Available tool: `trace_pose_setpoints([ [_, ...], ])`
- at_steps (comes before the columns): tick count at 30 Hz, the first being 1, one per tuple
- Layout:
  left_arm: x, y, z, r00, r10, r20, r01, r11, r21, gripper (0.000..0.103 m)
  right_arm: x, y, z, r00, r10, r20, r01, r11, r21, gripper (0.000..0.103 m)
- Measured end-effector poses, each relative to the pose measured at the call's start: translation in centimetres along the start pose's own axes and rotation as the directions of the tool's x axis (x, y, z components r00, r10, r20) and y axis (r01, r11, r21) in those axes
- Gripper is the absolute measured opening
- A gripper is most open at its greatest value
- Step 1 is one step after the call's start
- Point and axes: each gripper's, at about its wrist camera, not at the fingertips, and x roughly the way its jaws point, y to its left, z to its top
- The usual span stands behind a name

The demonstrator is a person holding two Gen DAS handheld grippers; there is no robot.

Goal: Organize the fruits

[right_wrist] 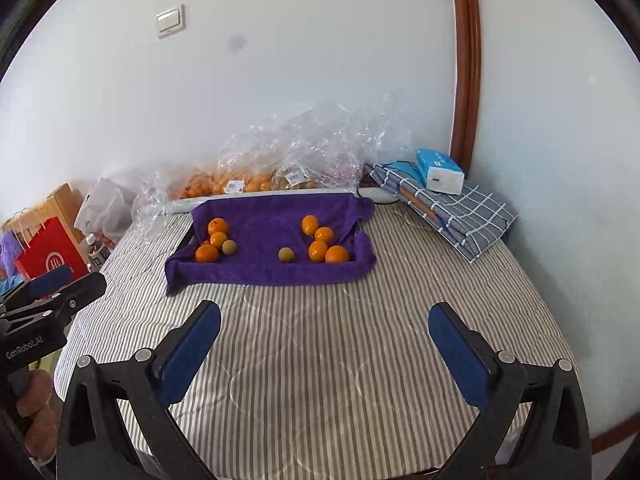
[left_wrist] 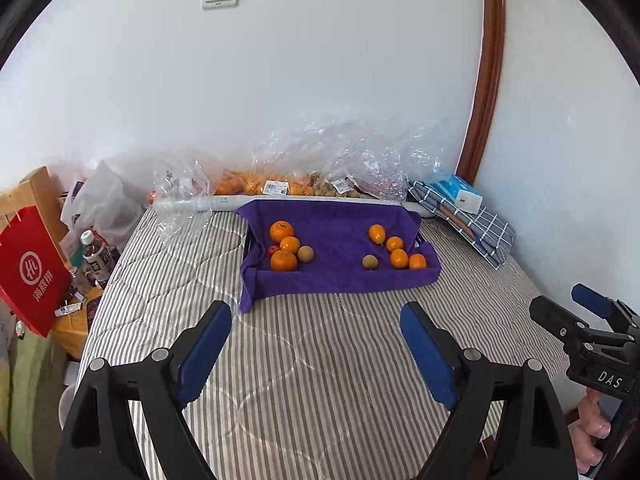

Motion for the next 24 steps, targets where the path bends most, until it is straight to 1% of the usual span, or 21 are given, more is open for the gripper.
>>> trace_pose_setpoints([
  [8,-2.2,-0.2,-1.2,1.0,0.008,0.023,-0.007,1.0,-0.011,0.086,-2.7,0.0,-1.4,1.0,-0.018,0.02,0.018,1.0,-0.007,0.102],
  [13,-2.4,-0.5,-1.4,1.0,0.009,0.025,-0.009,1.0,-0.006,0.086,-3.0,-0.3,-1.7,1.0,-0.02,0.021,0.02,1.0,0.015,0.102],
  [24,-2.7,-0.4,-1.4,0.999,0.017,0.03,-0.016,1.0,-0.011,0.086,-3.4,-0.7,-2.0,0.999,-0.032,0.029,0.031,0.999,0.02,0.102],
])
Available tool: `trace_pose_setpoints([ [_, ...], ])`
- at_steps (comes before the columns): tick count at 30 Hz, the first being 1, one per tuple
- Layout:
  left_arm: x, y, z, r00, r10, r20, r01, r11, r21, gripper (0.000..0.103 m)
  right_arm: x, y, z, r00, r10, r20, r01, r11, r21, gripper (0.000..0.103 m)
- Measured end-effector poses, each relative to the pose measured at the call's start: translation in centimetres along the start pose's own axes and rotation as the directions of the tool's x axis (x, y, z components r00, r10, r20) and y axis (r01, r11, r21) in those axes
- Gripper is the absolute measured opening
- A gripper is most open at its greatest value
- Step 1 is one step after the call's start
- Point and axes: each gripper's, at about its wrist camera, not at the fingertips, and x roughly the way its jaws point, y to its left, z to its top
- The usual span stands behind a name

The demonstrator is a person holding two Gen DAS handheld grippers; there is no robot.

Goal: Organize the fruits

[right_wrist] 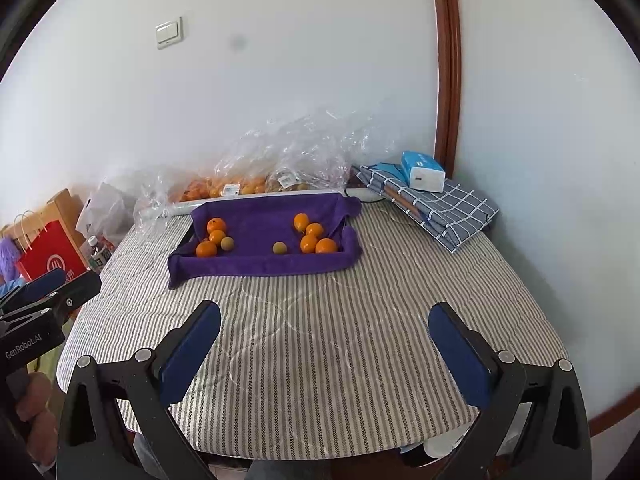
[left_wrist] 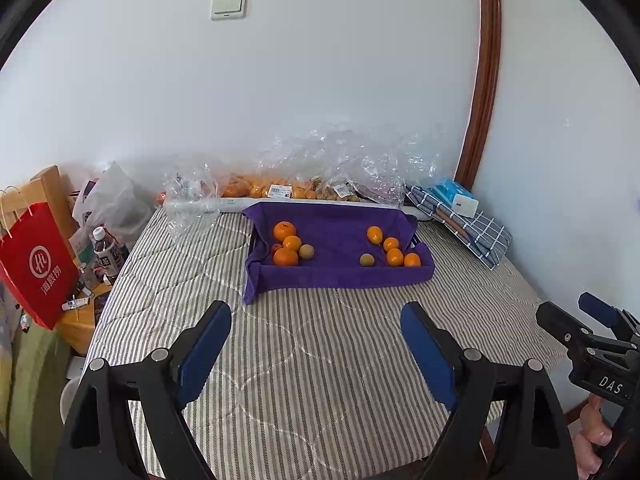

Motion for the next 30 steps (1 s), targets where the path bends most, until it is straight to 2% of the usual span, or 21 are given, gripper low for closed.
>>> trace_pose_setpoints([
  [30,-0.51,0.34,0.01,1.0,0.006,0.006,-0.006,1.0,-0.014,0.086,-0.57,-0.2,-0.25,1.0,-0.006,0.002,0.006,1.0,0.011,0.102],
])
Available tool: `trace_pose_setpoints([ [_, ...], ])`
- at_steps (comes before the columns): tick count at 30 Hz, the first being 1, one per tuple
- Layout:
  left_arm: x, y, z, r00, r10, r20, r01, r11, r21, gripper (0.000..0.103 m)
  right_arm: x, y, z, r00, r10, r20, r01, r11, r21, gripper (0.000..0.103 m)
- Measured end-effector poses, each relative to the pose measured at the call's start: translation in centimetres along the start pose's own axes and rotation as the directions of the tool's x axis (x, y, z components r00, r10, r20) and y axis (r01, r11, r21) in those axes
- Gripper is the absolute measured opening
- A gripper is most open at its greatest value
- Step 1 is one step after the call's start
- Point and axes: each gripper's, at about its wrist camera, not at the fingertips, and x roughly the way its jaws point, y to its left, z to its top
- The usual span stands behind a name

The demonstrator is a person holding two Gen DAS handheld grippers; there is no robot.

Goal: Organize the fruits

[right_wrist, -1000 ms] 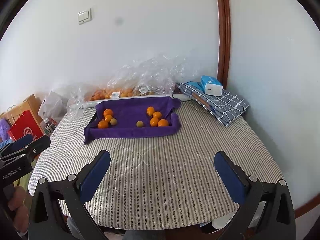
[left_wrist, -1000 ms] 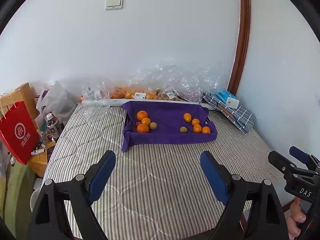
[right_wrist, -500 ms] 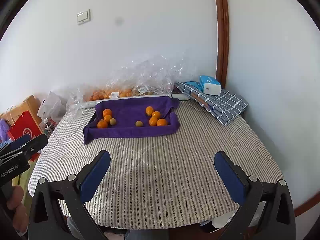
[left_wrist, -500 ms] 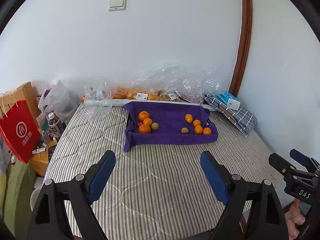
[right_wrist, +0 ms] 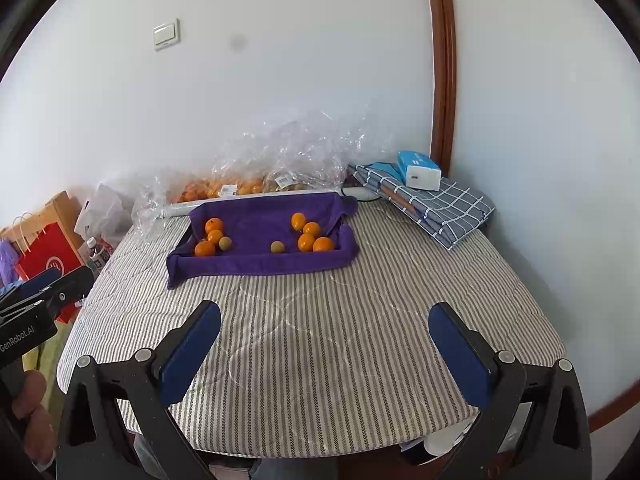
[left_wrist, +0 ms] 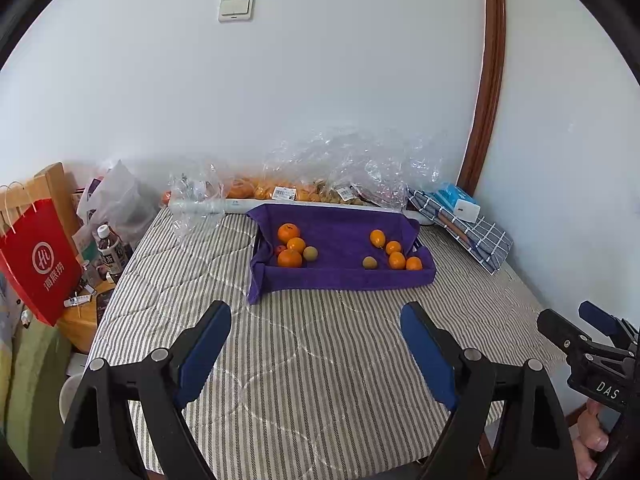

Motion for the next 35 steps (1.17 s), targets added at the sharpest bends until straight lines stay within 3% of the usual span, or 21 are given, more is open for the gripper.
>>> trace_pose_setpoints([
  [35,-0.54,-0.29,0.19,1.0,-0.003,0.011,0.003,1.0,-0.001,0.088,-0.52,-0.24,0.14,1.0,-0.001,0.016,0.001,1.0,0.0,0.102],
])
